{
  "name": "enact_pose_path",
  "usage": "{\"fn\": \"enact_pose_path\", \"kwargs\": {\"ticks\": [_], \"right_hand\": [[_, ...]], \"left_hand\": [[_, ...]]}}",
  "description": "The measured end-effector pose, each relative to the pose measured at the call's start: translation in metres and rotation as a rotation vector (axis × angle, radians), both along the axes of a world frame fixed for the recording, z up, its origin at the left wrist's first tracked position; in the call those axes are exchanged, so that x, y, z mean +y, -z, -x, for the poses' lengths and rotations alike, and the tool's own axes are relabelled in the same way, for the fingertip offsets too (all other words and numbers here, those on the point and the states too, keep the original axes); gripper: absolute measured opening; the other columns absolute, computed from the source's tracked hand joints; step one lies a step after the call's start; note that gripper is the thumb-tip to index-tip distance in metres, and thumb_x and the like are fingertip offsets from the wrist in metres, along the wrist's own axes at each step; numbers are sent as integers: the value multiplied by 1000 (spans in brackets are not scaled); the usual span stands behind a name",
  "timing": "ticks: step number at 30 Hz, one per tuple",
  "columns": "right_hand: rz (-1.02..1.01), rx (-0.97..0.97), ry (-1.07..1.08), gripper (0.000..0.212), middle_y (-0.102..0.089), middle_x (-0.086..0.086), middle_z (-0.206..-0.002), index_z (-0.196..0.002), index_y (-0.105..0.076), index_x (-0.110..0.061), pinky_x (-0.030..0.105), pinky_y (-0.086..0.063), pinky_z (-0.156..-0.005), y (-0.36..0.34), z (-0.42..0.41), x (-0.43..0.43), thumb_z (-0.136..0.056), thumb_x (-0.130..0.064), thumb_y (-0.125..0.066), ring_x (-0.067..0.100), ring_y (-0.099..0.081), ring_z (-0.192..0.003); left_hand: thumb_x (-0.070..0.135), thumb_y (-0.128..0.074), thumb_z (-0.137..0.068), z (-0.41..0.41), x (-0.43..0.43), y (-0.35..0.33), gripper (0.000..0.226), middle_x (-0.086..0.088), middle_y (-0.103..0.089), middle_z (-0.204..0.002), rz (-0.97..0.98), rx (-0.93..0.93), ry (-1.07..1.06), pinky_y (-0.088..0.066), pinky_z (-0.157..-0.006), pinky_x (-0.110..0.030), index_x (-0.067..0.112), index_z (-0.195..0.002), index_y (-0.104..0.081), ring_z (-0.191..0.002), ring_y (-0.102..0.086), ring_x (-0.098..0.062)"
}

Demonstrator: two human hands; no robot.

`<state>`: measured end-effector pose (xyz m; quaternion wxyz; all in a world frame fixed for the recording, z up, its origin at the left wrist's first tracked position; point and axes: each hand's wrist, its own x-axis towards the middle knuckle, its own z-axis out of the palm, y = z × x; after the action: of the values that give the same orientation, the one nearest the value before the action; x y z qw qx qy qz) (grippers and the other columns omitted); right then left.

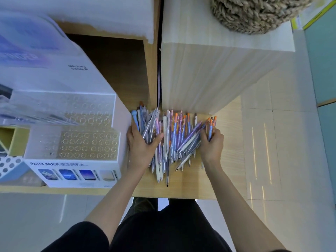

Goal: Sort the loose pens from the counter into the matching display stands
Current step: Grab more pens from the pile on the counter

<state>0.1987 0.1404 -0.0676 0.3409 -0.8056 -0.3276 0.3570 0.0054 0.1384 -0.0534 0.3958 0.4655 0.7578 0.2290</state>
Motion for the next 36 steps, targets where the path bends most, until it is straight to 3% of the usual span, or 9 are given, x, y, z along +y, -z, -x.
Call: {"fn": "enact_pose_path", "kwargs": {"ticks": [4,9,13,17,21,29,36], "right_hand": [[5,41,-37,13,-52,11,-90,-100,-55,-8,27,-35,-65,2,2,1,-98,-19,-50,19,-45,-71],[51,328,78,13,-68,1,-86,-103,-64,-11,15,-49,-61,-2,7,7,-94,-20,-60,12,-63,-75],[133,420,69,5,-63,-2,-65,-86,-67,-10,21,-49,-51,-7,0,13,-88,-14,-66,11,-59,-56],[189,433,9,7,-54,8,-67,-79,-59,-8,33,-44,-58,-9,-1,14,-84,-9,-63,22,-49,-63],[104,519,40,17,-60,6,-56,-70,-59,-9,29,-50,-51,-11,-5,10,-79,5,-57,19,-56,-52],[-18,523,104,14,-52,3,-52,-76,-52,-8,27,-42,-43,-14,-17,6,-86,-1,-58,14,-47,-42],[-113,582,69,19,-51,-1,-50,-72,-55,-13,24,-40,-42,-23,-26,7,-89,-6,-60,13,-45,-42]], "left_hand": [[65,-64,-70,-2,6,4,110,-4,-10,-159,59,-46,-53,-16,-118,-42,15,-153,-10,-146,-9,-21],[61,-69,-71,-1,11,13,100,-2,-17,-153,72,-53,-7,-20,-116,-40,17,-149,-24,-143,-16,-22],[57,-71,-74,2,13,16,94,-4,-21,-151,63,-22,2,-23,-115,-40,17,-147,-27,-141,-21,-24],[53,-71,-76,4,16,13,89,-6,-23,-148,61,-13,37,-26,-113,-39,18,-146,-28,-139,-25,-25],[46,-70,-80,5,18,10,81,-10,-26,-145,45,7,53,-28,-111,-39,18,-145,-31,-137,-29,-27],[44,-71,-80,0,15,4,86,-15,-26,-144,36,79,62,-27,-111,-37,7,-144,-27,-135,-30,-31],[46,-67,-83,-12,7,-15,77,-20,-33,-143,-178,311,158,-33,-108,-43,3,-140,-37,-133,-31,-33]]}}
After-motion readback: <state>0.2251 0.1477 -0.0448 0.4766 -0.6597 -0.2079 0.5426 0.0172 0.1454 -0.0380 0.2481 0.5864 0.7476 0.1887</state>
